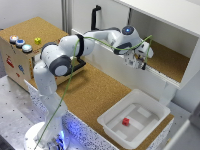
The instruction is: Put the purple object inside the right cabinet
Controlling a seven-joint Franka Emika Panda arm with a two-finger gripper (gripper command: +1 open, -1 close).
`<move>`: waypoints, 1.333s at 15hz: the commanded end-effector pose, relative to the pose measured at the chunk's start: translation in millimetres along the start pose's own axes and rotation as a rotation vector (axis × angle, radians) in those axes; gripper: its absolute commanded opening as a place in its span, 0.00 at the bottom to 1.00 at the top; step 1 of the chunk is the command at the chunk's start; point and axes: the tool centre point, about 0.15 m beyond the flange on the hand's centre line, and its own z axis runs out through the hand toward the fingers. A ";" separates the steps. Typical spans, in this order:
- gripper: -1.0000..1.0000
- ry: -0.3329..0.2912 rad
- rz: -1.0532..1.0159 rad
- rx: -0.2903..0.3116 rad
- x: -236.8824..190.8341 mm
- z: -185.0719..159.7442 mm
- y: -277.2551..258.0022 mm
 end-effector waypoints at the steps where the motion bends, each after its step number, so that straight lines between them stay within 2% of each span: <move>1: 0.00 -0.021 -0.030 0.099 42.6 36.2 23.9; 4: 0.00 -0.060 -0.044 0.108 62.0 39.3 20.1; 5: 1.00 -0.053 -0.037 0.114 62.2 36.6 16.3; 12: 1.00 -0.053 -0.046 0.079 16.7 -16.3 7.7; 14: 1.00 -0.050 -0.069 0.049 -5.3 -47.8 -2.2; 16: 1.00 -0.044 -0.101 0.049 -28.2 -75.9 -13.7; 17: 1.00 -0.056 -0.125 0.068 -35.2 -84.3 -18.3; 20: 1.00 -0.056 -0.125 0.068 -35.2 -84.3 -18.3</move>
